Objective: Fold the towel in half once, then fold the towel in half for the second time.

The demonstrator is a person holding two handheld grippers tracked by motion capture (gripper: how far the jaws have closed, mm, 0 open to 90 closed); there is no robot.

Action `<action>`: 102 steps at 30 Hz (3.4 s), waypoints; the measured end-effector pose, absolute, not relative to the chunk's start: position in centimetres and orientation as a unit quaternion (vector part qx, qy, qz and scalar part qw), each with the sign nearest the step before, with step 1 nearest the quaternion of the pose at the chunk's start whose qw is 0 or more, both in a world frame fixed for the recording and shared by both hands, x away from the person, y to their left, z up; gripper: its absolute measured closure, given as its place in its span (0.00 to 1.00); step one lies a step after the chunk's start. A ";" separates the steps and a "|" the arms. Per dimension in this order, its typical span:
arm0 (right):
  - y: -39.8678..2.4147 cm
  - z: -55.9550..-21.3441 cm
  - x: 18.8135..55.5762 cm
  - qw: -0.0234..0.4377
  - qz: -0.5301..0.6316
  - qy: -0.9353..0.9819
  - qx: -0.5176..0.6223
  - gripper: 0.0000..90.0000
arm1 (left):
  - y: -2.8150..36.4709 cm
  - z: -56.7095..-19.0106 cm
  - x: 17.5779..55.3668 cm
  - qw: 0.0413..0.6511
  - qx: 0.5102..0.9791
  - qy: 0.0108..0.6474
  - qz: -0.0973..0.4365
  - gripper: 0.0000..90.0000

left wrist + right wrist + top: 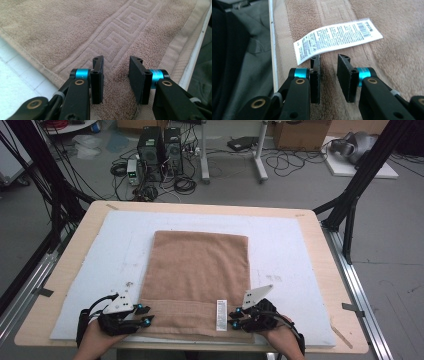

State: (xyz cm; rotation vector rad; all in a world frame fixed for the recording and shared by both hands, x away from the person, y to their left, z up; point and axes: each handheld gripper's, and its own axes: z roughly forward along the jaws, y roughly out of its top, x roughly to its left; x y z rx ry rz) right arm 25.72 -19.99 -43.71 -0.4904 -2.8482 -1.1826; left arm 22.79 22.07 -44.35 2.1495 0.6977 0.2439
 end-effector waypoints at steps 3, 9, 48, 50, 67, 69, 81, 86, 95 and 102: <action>-20.2 -43.5 25.7 0.005 -0.382 -0.910 -0.161 0.78 | 22.0 -44.1 22.8 0.418 0.859 0.277 0.103 0.69; -20.7 -42.9 26.6 -0.015 -0.393 -0.901 -0.183 0.67 | 22.1 -43.5 23.5 0.433 0.848 0.288 0.107 0.62; -21.5 -38.5 35.6 -0.107 -0.429 -0.854 -0.273 0.28 | 21.6 -40.6 31.0 0.447 0.818 0.333 0.146 0.44; -21.5 -38.6 35.7 -0.105 -0.427 -0.855 -0.275 0.28 | 21.6 -40.5 31.1 0.448 0.817 0.333 0.147 0.45; -21.2 -37.7 36.1 -0.105 -0.428 -0.859 -0.263 0.27 | 21.5 -39.9 32.3 0.442 0.821 0.331 0.145 0.44; -21.3 -37.4 36.2 -0.109 -0.426 -0.858 -0.265 0.27 | 21.5 -39.8 32.6 0.442 0.820 0.331 0.148 0.44; -21.0 -36.0 37.6 -0.121 -0.424 -0.859 -0.260 0.27 | 22.4 -38.9 34.1 0.444 0.811 0.351 0.150 0.43; -20.7 -35.3 38.5 -0.136 -0.414 -0.860 -0.264 0.26 | 22.6 -37.7 35.3 0.437 0.809 0.358 0.165 0.43; -21.7 -38.1 41.8 -0.150 -0.394 -0.851 -0.315 0.28 | 22.6 -39.0 39.5 0.442 0.788 0.386 0.186 0.45; -22.5 -40.1 43.4 -0.163 -0.381 -0.846 -0.336 0.30 | 22.6 -41.8 41.7 0.410 0.795 0.412 0.174 0.45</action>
